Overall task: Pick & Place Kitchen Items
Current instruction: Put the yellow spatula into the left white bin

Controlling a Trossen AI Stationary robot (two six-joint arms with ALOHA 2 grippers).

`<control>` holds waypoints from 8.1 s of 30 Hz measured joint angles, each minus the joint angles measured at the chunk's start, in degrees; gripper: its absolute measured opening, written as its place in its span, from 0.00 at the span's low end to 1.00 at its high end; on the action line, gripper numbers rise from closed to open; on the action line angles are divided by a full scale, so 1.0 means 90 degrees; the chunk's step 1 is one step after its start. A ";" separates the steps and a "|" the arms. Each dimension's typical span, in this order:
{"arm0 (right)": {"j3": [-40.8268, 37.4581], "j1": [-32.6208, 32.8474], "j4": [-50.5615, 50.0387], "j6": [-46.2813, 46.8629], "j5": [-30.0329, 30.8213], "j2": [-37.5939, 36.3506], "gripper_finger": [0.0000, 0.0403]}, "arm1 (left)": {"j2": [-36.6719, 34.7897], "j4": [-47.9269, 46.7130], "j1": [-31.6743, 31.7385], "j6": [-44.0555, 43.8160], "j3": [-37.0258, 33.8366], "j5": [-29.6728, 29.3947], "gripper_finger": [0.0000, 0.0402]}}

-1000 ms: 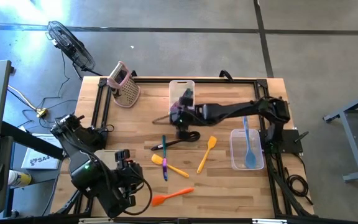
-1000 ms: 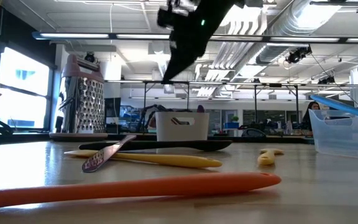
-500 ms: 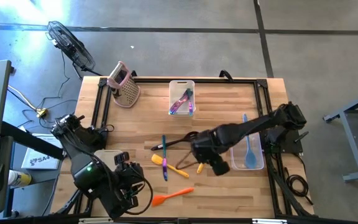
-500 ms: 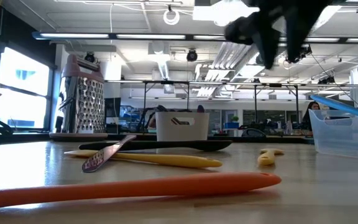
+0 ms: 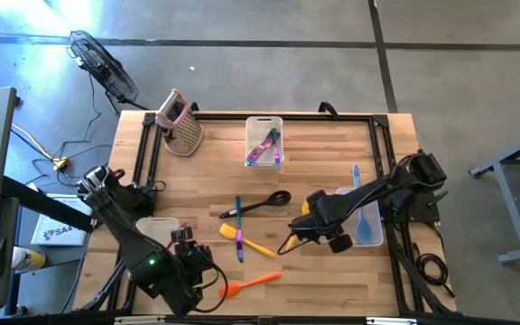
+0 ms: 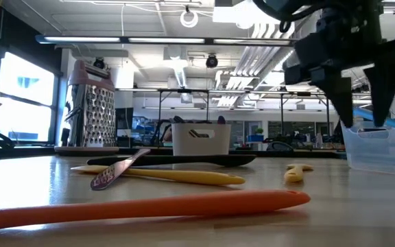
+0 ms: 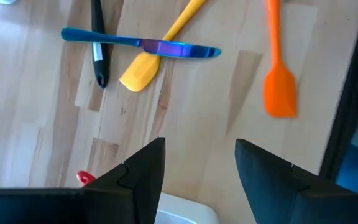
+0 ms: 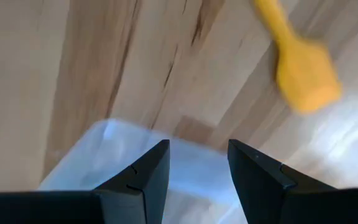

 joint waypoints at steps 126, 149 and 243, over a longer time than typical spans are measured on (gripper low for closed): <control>-0.1015 -0.0845 0.2532 -0.1223 0.0477 0.0151 0.00 | -0.0005 0.1451 0.0000 0.0128 -0.0081 0.0132 0.46; -0.0994 -0.1249 0.2770 -0.0906 -0.0030 0.0138 0.03 | -0.0005 0.1445 0.0000 0.0141 -0.0081 0.0112 0.46; -0.0980 0.2611 0.8580 -0.1234 0.3802 -0.1207 0.03 | 0.0539 0.3940 -0.0220 0.3231 -0.0079 -0.4417 0.46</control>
